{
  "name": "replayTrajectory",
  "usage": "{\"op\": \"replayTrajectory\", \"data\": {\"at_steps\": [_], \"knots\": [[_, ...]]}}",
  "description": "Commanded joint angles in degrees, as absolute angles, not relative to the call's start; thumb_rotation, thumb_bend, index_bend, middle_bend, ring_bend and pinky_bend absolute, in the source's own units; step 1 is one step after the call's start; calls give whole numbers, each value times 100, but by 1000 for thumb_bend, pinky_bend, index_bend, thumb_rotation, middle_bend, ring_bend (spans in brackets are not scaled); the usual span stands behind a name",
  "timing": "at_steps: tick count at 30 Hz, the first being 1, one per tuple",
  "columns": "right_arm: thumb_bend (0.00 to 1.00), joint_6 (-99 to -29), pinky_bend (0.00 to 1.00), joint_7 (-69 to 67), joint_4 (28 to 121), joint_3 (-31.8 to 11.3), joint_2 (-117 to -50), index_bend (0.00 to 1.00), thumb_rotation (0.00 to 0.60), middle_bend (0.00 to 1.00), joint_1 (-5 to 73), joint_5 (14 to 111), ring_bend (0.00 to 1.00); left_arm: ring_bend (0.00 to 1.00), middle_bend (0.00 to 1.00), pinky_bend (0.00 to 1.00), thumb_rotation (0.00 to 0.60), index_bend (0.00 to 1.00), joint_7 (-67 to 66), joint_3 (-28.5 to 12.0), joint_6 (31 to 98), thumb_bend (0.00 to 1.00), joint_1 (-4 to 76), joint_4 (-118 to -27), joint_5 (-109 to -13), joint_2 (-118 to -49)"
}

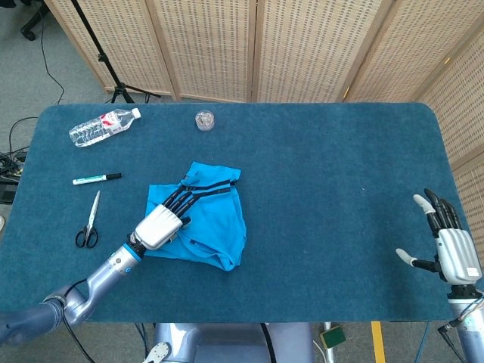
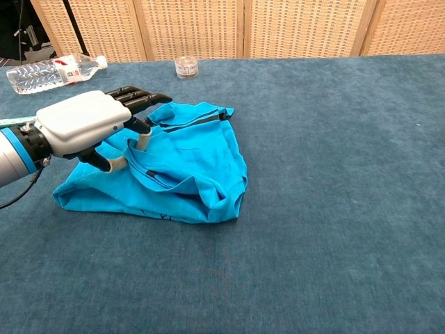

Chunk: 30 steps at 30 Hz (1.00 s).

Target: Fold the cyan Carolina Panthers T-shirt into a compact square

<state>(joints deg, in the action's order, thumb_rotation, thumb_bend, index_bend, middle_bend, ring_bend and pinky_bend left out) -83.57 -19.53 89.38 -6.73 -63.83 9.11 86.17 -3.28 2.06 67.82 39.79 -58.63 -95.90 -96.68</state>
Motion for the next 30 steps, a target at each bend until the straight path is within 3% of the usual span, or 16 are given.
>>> {"op": "replayTrajectory", "data": {"at_steps": [1,30], "knots": [[0,-8357,0,-1949,8940,-673,-6384,0,600,0,909,8614,0,0,0,0,600,700,-405,193,6711,401,3993,-6003,-9555,-9589],[0,-8326,0,-2047,8918,-697,-6358,0,600,0,918,8569,0,0,0,0,600,699,-1238,-428,6365,411,4624,-5897,-9404,-10029]]}}
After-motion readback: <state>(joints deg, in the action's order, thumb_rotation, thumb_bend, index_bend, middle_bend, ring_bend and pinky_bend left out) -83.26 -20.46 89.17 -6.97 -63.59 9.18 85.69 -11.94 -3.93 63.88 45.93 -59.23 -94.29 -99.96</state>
